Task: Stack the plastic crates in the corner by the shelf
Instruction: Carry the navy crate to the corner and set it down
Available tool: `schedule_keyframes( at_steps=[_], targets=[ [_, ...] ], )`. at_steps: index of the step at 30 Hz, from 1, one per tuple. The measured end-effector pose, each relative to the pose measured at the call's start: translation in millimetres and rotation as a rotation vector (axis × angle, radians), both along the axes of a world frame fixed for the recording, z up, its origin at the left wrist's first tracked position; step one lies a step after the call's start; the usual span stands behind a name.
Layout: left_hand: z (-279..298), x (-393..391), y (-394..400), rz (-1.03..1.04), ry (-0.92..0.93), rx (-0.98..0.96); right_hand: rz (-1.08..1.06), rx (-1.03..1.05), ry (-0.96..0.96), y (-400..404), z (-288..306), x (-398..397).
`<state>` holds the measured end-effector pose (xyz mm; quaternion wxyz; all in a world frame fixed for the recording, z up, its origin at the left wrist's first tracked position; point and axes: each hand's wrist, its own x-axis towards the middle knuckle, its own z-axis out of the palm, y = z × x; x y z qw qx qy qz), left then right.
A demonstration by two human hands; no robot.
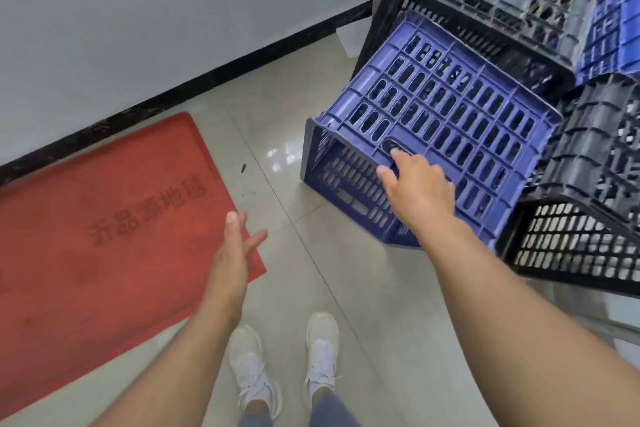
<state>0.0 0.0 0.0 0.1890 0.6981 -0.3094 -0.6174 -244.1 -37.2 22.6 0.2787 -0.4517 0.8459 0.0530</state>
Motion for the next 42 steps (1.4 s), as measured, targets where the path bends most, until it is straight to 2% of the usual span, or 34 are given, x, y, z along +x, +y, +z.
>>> schedule_keyframes(
  at_steps=[8, 16, 28, 34, 36, 38, 39, 42],
  targets=[
    [-74, -11, -22, 0.102, 0.098, 0.073, 0.103, -0.173, 0.172, -4, -38, 8],
    [-108, 28, -24, 0.238, 0.085, 0.106, 0.105, -0.3, 0.17, -20, -45, 54],
    [-95, 121, -12, 0.313, -0.002, 0.095, 0.154, -0.299, 0.031, -28, -19, 154],
    [-102, 145, -14, 0.339, -0.046, 0.08, 0.099, -0.282, -0.108, -60, 8, 142],
    [-105, 146, -17, 0.363, -0.028, 0.095, 0.159, -0.253, -0.107, -72, 8, 129],
    [-110, 147, -20, 0.405, -0.029, 0.135, 0.13, -0.265, -0.143, -76, 2, 117],
    [-123, 153, -19, 0.44, -0.02, 0.158, 0.082, -0.285, -0.179, -76, -5, 111],
    [-239, 214, 7, 0.431, -0.147, 0.141, -0.032, -0.313, -0.201, -71, -29, 92]
  ],
)
